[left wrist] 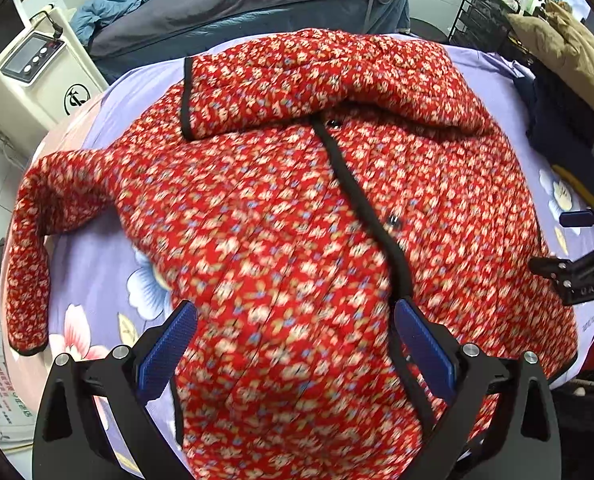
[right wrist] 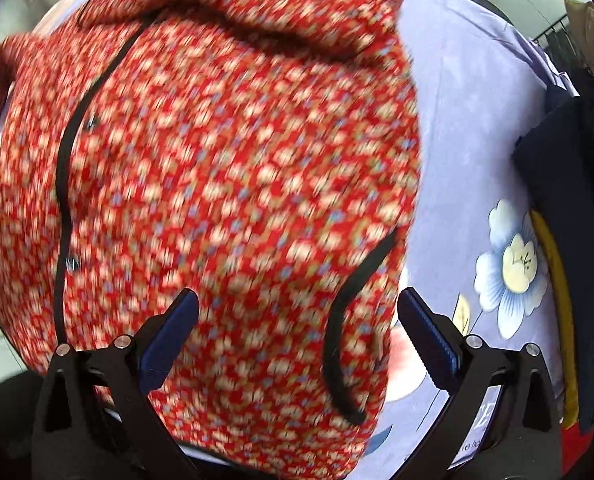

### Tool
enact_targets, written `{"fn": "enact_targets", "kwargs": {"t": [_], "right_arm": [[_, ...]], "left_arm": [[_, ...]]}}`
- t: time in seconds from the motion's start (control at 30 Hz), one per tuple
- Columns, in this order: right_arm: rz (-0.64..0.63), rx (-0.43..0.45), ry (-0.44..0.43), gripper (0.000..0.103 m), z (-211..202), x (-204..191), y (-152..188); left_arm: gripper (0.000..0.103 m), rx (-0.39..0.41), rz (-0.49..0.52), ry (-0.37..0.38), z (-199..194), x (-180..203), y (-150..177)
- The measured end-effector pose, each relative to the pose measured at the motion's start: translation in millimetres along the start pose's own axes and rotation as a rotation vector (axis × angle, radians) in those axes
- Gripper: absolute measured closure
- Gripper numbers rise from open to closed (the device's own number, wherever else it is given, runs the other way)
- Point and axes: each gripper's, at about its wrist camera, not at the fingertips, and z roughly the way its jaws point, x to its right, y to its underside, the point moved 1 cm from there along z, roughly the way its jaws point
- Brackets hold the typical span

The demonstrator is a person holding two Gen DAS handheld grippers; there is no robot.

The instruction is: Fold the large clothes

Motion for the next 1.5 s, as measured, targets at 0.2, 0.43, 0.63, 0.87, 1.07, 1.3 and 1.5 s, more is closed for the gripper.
{"fn": "enact_targets", "kwargs": {"t": [0.2, 0.43, 0.63, 0.87, 1.07, 1.3, 1.5], "right_arm": [[0.017, -0.004, -0.01, 0.005, 7, 14, -46], [0.081, 0.001, -0.045, 0.005, 19, 46, -111], [0.112, 0.07, -0.052, 0.005, 19, 66, -186], [-0.029, 0.09, 0.038, 0.005, 34, 42, -261], [-0.192, 0.14, 0.179, 0.03, 46, 23, -268], [0.053, 0.245, -0.011, 0.069, 23, 92, -267], [0.222, 0.202, -0.137, 0.072, 41, 158, -247]], "left_arm": [[0.006, -0.005, -0.005, 0.003, 10, 10, -17], [0.006, -0.023, -0.085, 0.022, 23, 5, -37], [0.006, -0.042, -0.114, 0.018, 33, -1, -45], [0.006, -0.06, -0.122, -0.013, 41, -13, -54], [0.006, -0.075, -0.133, -0.017, 46, -19, -60], [0.006, -0.083, -0.129, -0.002, 51, -16, -65], [0.006, -0.057, -0.128, -0.002, 50, -22, -77]]}}
